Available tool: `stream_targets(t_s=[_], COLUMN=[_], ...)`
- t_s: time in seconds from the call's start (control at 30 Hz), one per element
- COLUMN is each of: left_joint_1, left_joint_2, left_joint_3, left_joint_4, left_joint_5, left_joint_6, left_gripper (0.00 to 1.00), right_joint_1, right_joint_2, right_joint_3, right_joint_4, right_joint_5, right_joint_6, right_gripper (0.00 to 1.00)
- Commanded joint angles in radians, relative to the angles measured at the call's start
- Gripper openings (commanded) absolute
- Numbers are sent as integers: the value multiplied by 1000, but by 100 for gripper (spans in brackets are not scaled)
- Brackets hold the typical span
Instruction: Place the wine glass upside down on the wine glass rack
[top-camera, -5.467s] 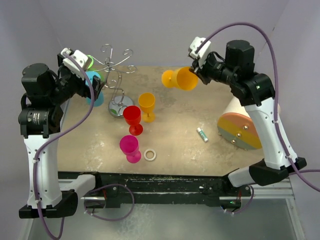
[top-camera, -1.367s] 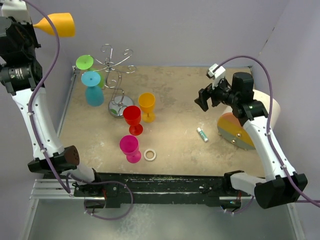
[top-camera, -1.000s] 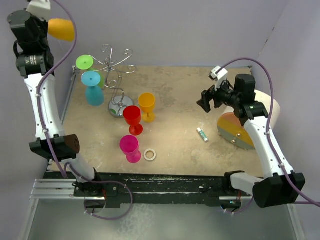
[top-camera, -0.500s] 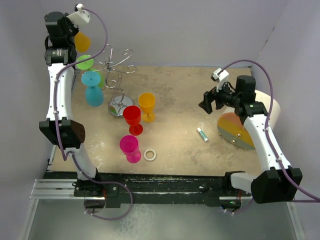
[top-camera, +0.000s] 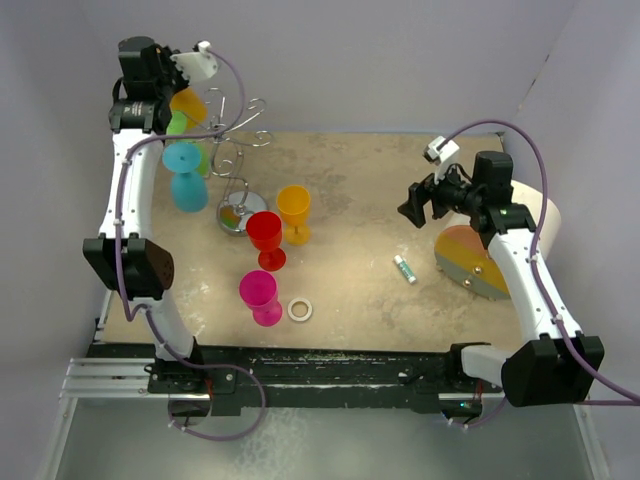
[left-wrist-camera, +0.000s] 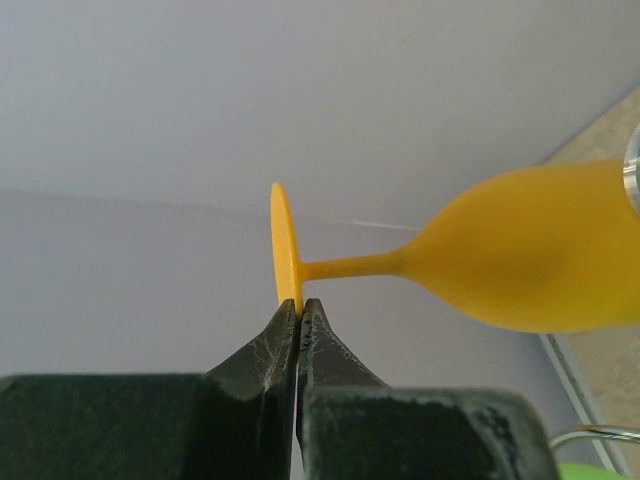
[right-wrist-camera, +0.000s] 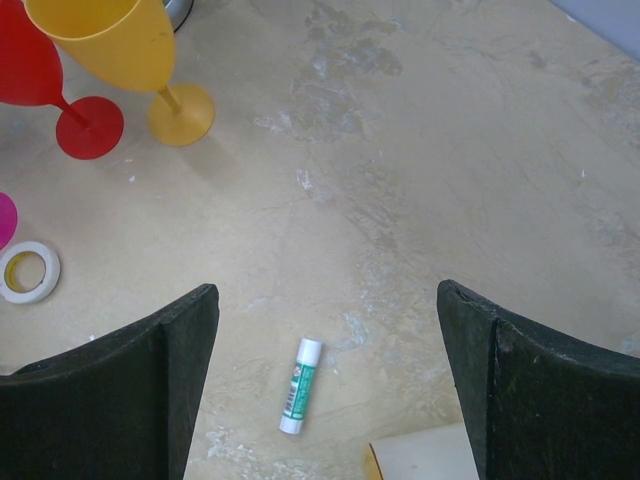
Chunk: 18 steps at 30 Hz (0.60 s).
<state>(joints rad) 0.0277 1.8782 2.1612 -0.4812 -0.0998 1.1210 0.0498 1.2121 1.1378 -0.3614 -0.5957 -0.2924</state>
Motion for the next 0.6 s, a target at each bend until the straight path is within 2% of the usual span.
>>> stream_targets(t_s=[0.0, 0.57], left_joint_1=[-40, -131], left_joint_2=[-82, -187], left_joint_3=[-38, -216], left_joint_4=[50, 109], left_joint_5=[58, 44], left_joint_6=[79, 103], left_gripper=[0, 0], right_joint_1=[-9, -13], right_joint_2=[-14, -25], right_joint_3=[-8, -12], right_joint_4=[28, 46], right_joint_5=[-30, -23], right_joint_6=[-12, -18], right_gripper=[92, 92])
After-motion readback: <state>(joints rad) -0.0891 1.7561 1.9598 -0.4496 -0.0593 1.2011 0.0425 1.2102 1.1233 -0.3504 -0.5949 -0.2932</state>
